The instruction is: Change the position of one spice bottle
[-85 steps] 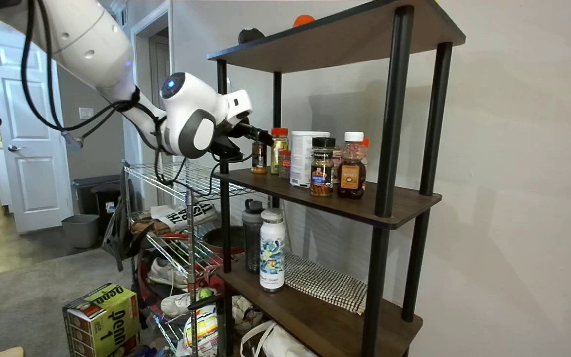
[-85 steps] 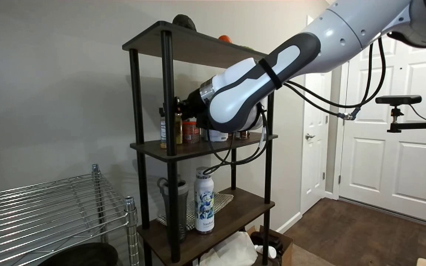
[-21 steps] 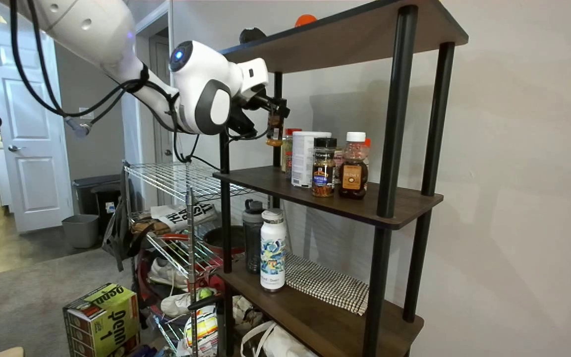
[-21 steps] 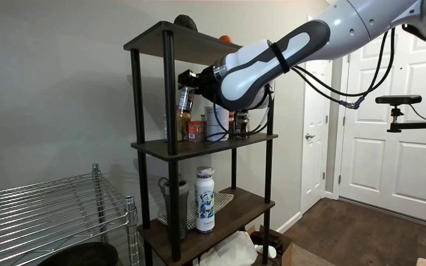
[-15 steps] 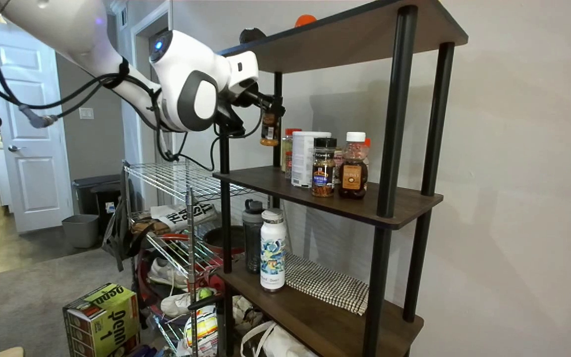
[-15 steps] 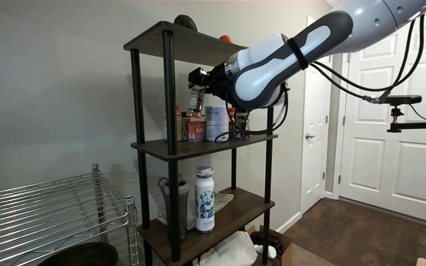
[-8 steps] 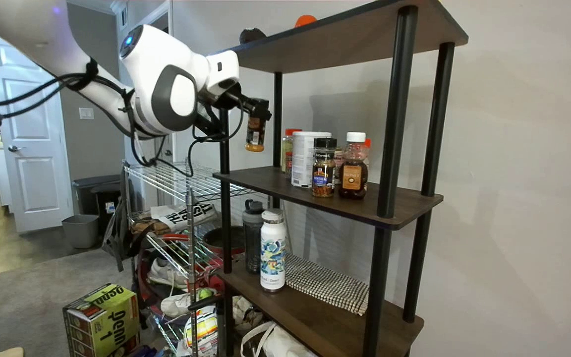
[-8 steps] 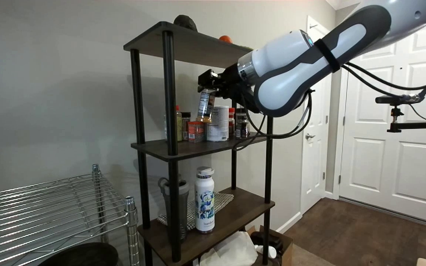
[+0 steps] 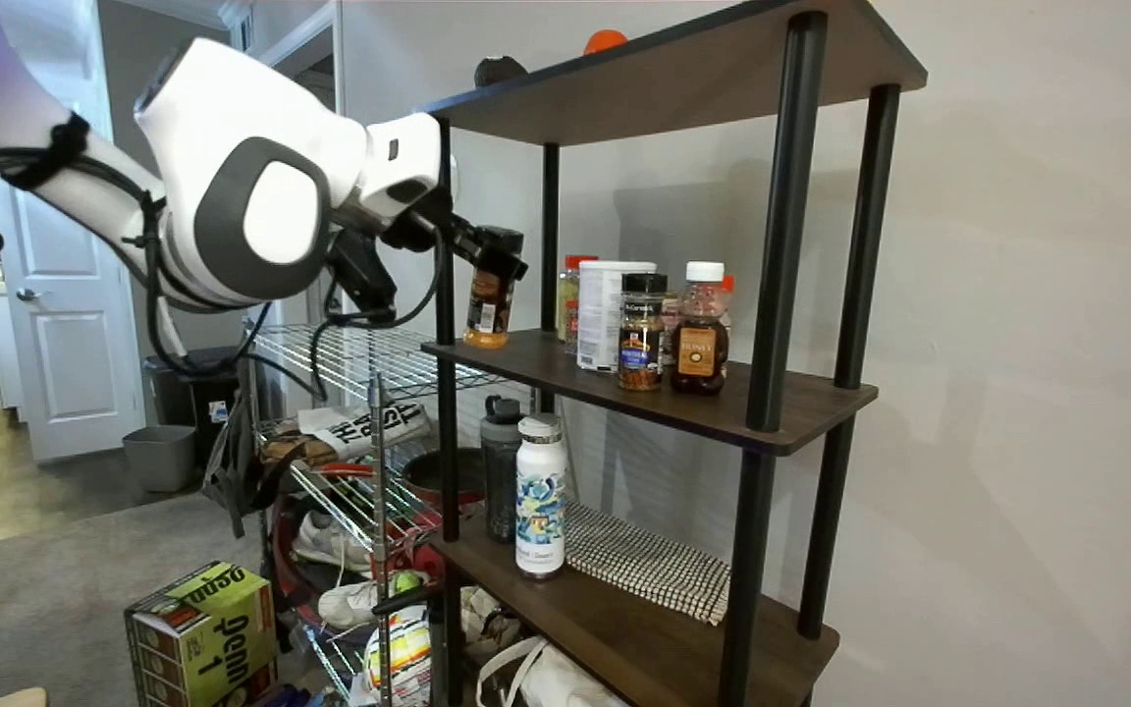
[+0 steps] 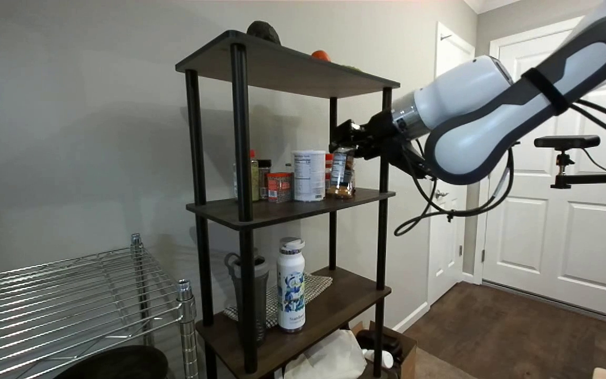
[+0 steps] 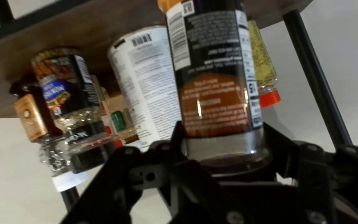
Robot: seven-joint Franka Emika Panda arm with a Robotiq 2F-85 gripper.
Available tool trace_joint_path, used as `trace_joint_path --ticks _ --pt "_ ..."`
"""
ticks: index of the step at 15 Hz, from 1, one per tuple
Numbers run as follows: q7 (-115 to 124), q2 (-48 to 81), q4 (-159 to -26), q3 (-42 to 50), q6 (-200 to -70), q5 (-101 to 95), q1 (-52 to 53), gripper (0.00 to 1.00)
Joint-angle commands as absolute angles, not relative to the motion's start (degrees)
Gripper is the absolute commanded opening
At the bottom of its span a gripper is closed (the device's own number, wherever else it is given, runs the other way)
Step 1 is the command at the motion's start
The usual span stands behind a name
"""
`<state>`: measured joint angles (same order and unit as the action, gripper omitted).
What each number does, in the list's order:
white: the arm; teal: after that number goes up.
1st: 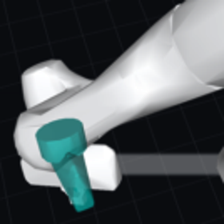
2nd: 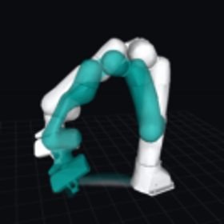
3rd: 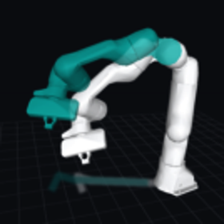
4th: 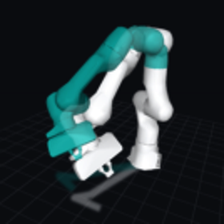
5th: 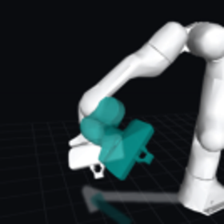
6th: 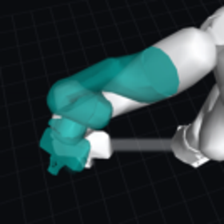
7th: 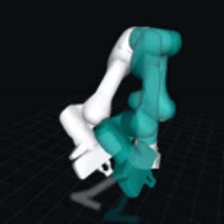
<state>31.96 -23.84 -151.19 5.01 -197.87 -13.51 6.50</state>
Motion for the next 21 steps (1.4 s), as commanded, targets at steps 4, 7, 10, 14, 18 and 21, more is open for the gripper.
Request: trace_joint_path --ticks 4,7,10,14,18,21 --pt "29.95 -31.04 -160.14 19.67 -197.87 -21.59 12.62 0.33" --pt "29.25 -31.80 -160.73 21.62 -197.82 -23.56 12.32 0.33" --pt "29.14 -31.11 -160.50 22.13 -197.82 -24.37 12.67 0.33" --pt "28.37 -29.40 -160.50 21.17 -198.16 -23.85 13.34 0.33" --pt "24.78 -23.81 -160.18 16.34 -198.78 -22.67 9.69 0.33" --pt "23.31 -18.69 -158.01 12.39 -198.74 -21.21 7.08 0.33"
